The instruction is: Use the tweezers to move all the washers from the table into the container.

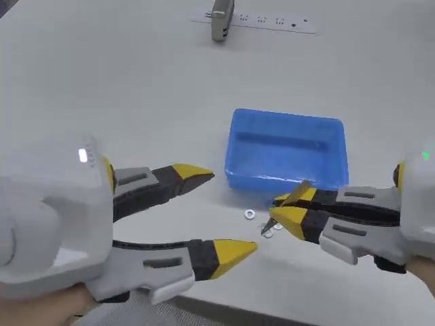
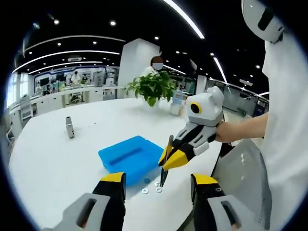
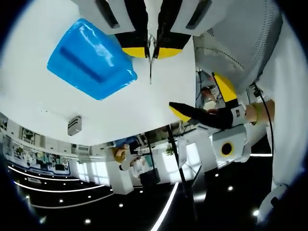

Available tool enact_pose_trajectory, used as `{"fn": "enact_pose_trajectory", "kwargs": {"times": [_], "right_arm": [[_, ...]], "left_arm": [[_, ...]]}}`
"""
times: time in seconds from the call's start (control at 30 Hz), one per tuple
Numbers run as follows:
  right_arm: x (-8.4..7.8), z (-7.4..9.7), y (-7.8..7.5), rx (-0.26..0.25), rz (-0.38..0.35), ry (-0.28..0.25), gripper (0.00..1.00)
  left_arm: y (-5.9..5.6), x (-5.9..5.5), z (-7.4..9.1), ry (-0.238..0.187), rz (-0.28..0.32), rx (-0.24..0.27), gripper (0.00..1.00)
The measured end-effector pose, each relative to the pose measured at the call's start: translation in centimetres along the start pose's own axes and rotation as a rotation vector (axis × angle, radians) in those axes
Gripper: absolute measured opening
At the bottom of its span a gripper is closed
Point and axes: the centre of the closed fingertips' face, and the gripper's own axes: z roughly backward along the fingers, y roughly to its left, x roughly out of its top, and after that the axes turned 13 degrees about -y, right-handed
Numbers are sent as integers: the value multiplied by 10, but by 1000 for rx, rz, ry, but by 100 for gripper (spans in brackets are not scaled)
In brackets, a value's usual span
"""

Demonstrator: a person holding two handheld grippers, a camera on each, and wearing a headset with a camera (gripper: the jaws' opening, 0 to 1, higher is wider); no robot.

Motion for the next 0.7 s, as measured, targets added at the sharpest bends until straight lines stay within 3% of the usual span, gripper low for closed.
{"fn": "enact_pose_trajectory", "kwargs": {"times": [0.1, 0.27, 0.4, 0.5, 0.7], "right_arm": [[12, 6, -7, -24, 6, -12, 2], [28, 14, -21, -70, 43, -18, 2], [37, 17, -33, -104, 74, -21, 2], [38, 18, -44, -134, 87, -23, 2], [33, 18, -77, -213, 99, -11, 2]], "left_arm": [[8, 1, 4, -23, -31, 72, 56], [17, 4, 8, -85, -23, 171, 64], [20, -5, 9, -73, -41, 236, 71], [25, -12, 10, -59, -66, 269, 79], [33, -2, 11, -121, -83, 313, 93]]}}
